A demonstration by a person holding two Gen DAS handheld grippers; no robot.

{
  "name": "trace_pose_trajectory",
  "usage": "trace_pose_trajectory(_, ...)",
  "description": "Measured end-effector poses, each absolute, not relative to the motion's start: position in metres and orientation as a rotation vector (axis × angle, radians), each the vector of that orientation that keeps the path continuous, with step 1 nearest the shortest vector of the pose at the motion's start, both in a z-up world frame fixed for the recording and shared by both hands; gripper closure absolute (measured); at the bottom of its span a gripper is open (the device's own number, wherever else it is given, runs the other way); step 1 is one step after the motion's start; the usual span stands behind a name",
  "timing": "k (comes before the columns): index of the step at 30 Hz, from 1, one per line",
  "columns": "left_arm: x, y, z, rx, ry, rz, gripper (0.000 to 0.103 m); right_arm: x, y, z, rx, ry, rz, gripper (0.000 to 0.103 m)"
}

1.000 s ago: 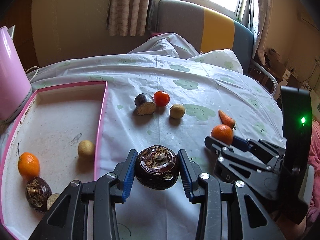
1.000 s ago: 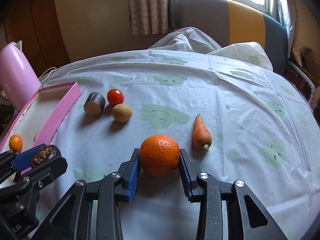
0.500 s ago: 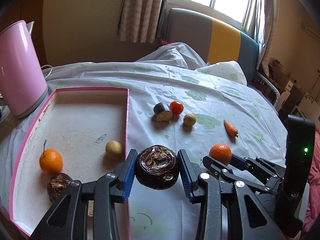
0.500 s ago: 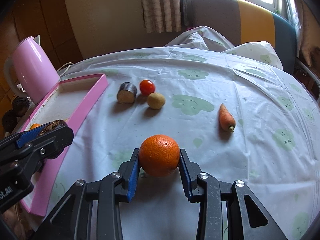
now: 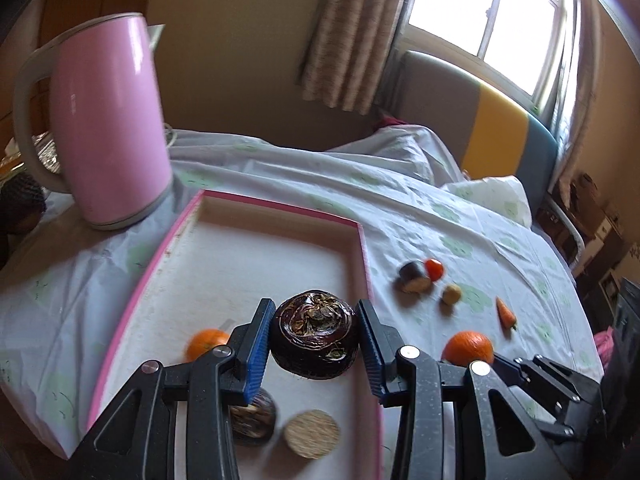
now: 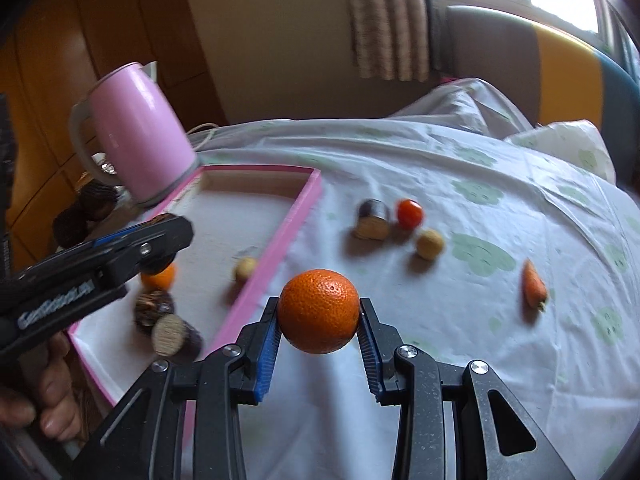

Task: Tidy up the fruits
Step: 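Release the dark fruit in the tray with the left tool while the right tool releases the orange there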

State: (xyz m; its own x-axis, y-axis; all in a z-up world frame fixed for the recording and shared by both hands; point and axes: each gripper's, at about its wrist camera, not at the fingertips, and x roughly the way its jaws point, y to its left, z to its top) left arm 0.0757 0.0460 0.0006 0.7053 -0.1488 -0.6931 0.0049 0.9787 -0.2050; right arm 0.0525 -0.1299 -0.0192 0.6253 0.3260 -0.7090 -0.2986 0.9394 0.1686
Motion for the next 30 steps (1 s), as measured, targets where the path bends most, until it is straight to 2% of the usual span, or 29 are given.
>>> trace_pose_trajectory(10,0.095,0.093,-0.006,-0.230,0.813,0.044,0.061,0.068,-0.062,-0.015,-0.018,0.823,0.513,0.066)
trace_pose_trajectory(22,0.081,0.088,-0.012,-0.223,0.830,0.072,0.060,0.072,-0.037,-0.031,-0.047,0.863,0.556,0.064)
trace_pose_trajectory(23,0.080,0.087,-0.012,-0.220,0.829,0.070,0.060,0.072,-0.040,-0.032,-0.041,0.865,0.552,0.064)
trace_pose_trajectory(26,0.077,0.084,-0.012,-0.219,0.828,0.059,0.049,0.068,-0.048,-0.032,-0.014,0.869,0.538,0.064)
trace_pose_trajectory(30,0.072,0.080,-0.011,-0.210,0.826,0.062,0.048,0.062,-0.059,-0.030,0.006,0.858,0.514,0.060)
